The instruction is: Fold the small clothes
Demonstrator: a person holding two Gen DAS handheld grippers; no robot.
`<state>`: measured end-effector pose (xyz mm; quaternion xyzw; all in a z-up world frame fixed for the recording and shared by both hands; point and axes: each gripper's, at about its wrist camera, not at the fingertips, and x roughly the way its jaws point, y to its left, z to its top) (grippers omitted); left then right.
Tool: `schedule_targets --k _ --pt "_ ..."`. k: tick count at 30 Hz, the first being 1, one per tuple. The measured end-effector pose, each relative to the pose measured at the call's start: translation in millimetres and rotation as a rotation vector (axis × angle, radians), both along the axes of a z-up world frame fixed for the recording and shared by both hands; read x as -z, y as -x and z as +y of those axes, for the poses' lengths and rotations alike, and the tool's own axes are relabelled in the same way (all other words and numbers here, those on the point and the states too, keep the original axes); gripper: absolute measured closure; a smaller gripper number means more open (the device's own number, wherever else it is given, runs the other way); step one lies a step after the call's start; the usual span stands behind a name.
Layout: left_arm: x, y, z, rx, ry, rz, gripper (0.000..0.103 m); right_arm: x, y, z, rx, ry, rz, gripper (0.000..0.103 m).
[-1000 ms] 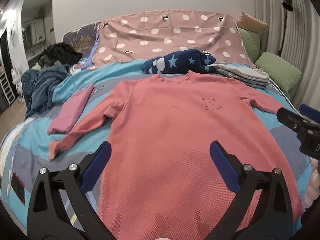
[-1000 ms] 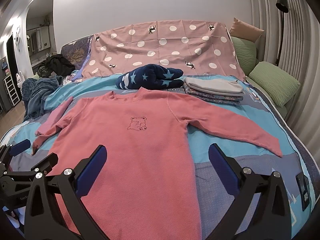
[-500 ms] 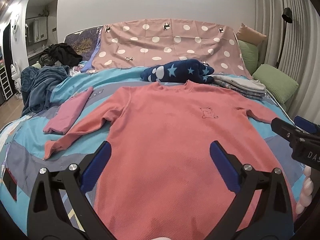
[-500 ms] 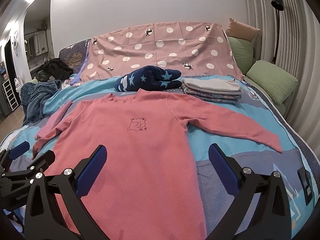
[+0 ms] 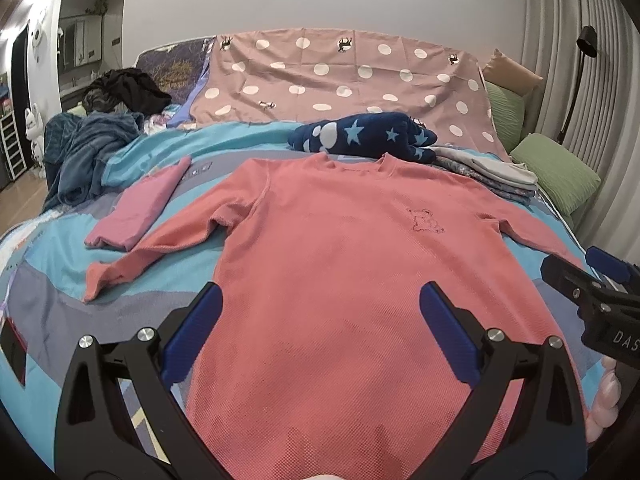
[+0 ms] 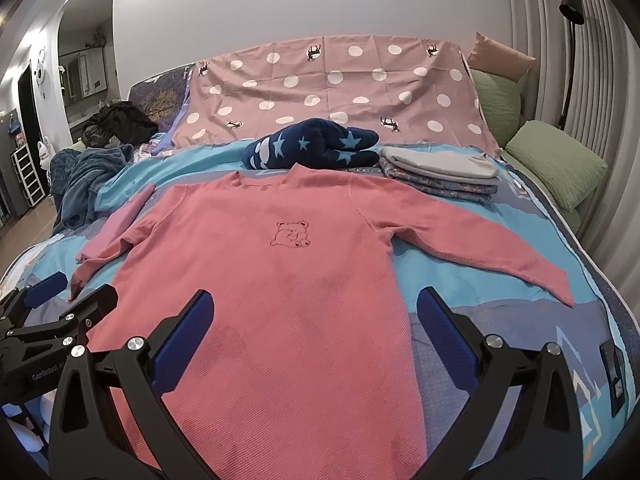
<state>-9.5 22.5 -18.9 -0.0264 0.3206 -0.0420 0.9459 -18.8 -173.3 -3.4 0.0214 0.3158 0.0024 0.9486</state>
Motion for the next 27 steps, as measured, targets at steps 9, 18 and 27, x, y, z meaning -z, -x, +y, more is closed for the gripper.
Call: schedule_targets --k 9,18,27 --pt "6.2 -0.3 0.1 0.014 -0.002 0.012 0.003 4.4 -2.4 5.8 -0.002 0.013 0.025 0.001" --pt "10.8 -4.1 3.1 0.017 0.011 0.024 0.003 7.1 -8.4 12.2 -0.005 0.027 0.045 0.001" --pt "22.1 -16.1 18.9 0.062 0.12 0.077 0.031 9.4 -16.8 21.8 -0.021 0.057 0.056 0.001"
